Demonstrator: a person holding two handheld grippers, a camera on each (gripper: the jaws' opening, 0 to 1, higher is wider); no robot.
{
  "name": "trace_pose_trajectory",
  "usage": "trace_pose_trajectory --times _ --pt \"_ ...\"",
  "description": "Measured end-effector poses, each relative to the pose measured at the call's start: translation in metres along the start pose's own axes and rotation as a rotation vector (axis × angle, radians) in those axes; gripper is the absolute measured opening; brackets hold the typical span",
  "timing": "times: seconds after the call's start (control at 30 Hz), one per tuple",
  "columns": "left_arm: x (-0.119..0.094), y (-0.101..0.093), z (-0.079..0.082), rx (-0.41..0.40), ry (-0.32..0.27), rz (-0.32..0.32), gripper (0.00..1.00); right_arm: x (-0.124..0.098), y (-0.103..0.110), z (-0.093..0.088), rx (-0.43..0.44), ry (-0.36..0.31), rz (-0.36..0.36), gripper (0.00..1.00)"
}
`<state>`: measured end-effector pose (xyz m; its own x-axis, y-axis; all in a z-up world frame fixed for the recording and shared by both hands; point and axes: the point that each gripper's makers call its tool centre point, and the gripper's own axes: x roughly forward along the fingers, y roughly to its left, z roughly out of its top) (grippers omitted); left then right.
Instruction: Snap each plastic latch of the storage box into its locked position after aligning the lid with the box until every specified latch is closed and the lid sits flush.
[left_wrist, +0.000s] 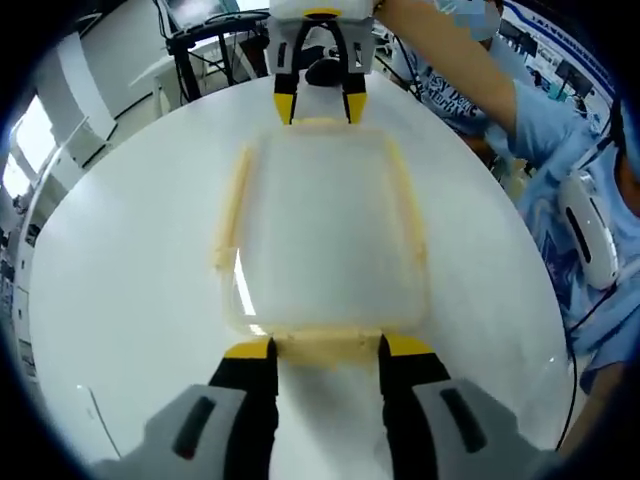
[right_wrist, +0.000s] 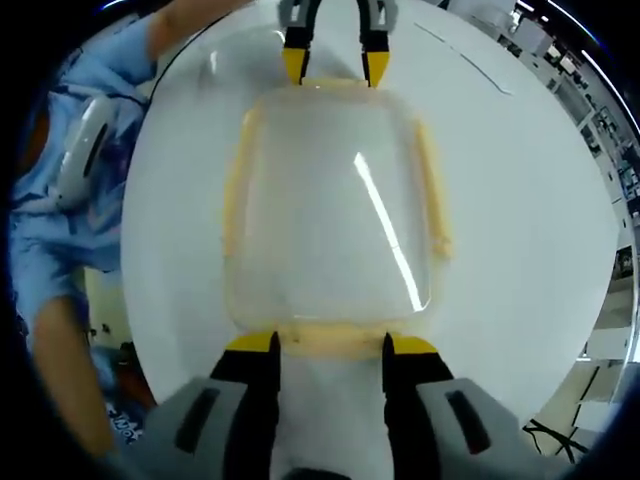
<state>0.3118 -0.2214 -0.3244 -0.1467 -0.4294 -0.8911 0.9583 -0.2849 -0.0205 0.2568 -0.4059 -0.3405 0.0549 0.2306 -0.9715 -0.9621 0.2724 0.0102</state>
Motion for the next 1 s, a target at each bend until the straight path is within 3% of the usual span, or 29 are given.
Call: trace_pose_trajectory --times 0.2,0.77,1.0 --pt "-0.011 -0.002 0.005 -0.005 -0.021 0.004 0.39 -0.001 0.0 0.001 -0.018 -0.03 0.003 0.4" --pt "-0.014 -0.013 0.006 -0.026 -0.03 -0.016 0.39 -0.002 0.008 0.003 -0.051 -0.079 0.025 0.38" --pt "-0.024 -0.017 0.004 -0.029 -0.051 -0.003 0.39 -0.02 0.008 0.012 -0.062 -0.133 -0.007 0.38"
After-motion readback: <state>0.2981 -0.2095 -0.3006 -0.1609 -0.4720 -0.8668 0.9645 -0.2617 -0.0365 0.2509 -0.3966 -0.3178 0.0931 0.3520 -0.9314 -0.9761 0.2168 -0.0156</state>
